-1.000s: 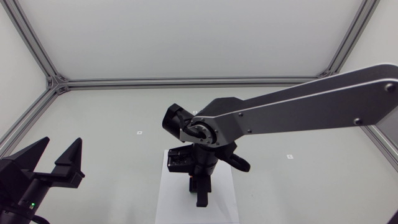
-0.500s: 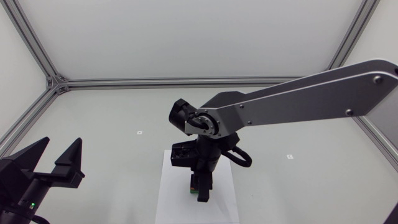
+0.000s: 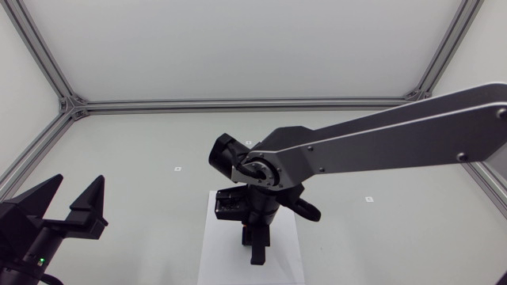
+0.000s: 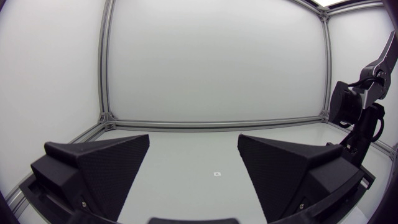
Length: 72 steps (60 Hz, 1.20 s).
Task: Pick up the orange 2x2 brick with the right arm and stack it on top of the green 2x2 brick in the center
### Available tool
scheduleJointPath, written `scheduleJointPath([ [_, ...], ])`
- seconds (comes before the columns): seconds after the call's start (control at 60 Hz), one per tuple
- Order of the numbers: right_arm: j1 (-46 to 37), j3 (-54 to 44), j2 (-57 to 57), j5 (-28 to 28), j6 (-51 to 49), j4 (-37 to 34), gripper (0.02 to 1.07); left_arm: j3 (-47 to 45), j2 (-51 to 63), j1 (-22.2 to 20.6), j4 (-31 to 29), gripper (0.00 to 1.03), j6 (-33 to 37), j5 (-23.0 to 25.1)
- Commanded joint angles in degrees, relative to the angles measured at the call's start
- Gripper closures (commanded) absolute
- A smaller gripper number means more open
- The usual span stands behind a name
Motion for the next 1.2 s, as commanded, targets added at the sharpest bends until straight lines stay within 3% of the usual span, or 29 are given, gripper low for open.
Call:
scheduleJointPath([
  [0.0,0.54,-1.41,3.85,1.49,1.07,-1.55,0.81,-2.35,-0.15,-0.45,-0.65,0.04,0.33,0.16],
  [0.25,-0.16,1.05,6.75,0.44,0.28,-4.18,0.81,-2.35,-0.15,-0.45,-0.65,0.04,0.33,0.16],
  [0.517,-3.23,-0.18,7.19,-4.40,-1.74,-3.39,0.81,-2.35,-0.15,-0.45,-0.65,0.04,0.33,0.16],
  [0.95,-0.42,-2.90,6.84,1.58,-0.95,0.74,0.81,-2.35,-0.15,-0.45,-0.65,0.04,0.33,0.16],
  [1.183,-0.25,-1.14,7.72,0.61,-2.00,-1.28,0.81,-2.35,-0.15,-0.45,-0.65,0.04,0.33,0.16],
])
